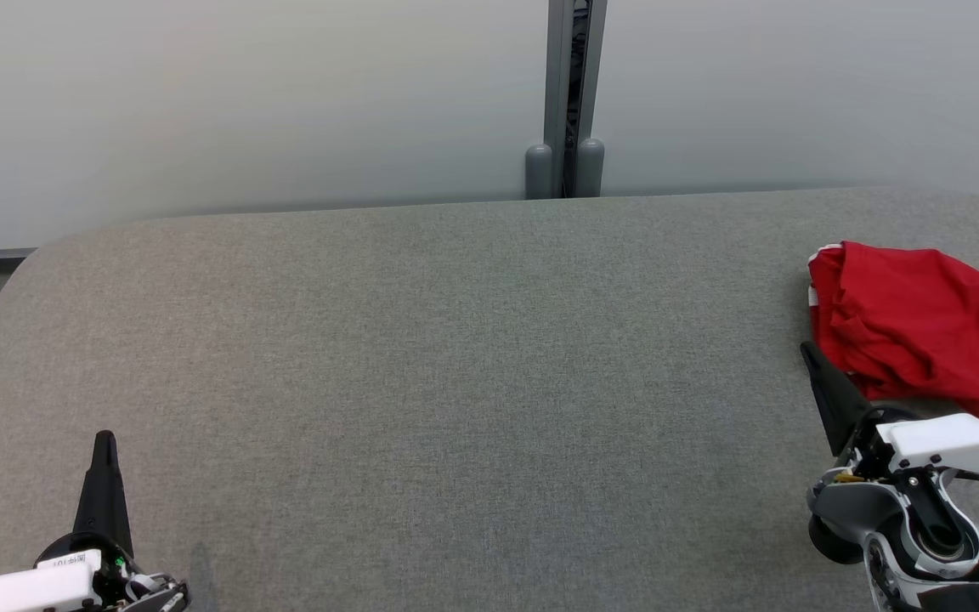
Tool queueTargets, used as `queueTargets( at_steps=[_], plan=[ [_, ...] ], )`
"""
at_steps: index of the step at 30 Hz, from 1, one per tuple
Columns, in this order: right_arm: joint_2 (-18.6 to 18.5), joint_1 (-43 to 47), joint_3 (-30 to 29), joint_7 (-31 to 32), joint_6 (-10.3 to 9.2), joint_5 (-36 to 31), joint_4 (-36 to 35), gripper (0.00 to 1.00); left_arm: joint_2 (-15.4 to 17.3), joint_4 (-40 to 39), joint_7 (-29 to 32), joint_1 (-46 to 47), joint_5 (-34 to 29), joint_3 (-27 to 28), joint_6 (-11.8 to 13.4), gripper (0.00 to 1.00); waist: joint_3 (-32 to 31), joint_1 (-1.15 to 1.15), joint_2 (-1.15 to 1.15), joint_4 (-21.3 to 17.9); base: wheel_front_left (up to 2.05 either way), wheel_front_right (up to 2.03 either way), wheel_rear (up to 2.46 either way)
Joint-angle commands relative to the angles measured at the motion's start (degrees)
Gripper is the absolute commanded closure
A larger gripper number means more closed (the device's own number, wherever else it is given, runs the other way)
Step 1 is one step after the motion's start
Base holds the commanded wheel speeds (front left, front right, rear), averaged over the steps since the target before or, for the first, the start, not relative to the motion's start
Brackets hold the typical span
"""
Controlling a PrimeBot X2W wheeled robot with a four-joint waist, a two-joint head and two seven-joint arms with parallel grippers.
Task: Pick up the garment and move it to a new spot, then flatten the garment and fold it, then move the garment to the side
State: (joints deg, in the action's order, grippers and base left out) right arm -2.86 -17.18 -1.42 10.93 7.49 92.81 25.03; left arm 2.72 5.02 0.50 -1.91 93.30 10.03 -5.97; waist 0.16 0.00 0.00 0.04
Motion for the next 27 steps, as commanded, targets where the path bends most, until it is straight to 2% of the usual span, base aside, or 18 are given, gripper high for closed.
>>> queueTargets(
  at_steps=[1, 27],
  plan=[
    [-0.17, -0.61, -0.2, 0.31, 0.0, -0.1, 0.18, 1.0, 0.3, -0.16, 0.12, 1.01, 0.06, 0.17, -0.11, 1.0, 0.0, 0.0, 0.0, 0.0, 0.0, 0.0, 0.0],
    [-0.16, -0.61, -0.25, 0.3, 0.01, -0.17, 0.18, 1.0, 0.3, -0.16, 0.12, 1.02, 0.06, 0.17, -0.11, 1.0, 0.0, 0.0, 0.0, 0.0, 0.0, 0.0, 0.0]
  ],
)
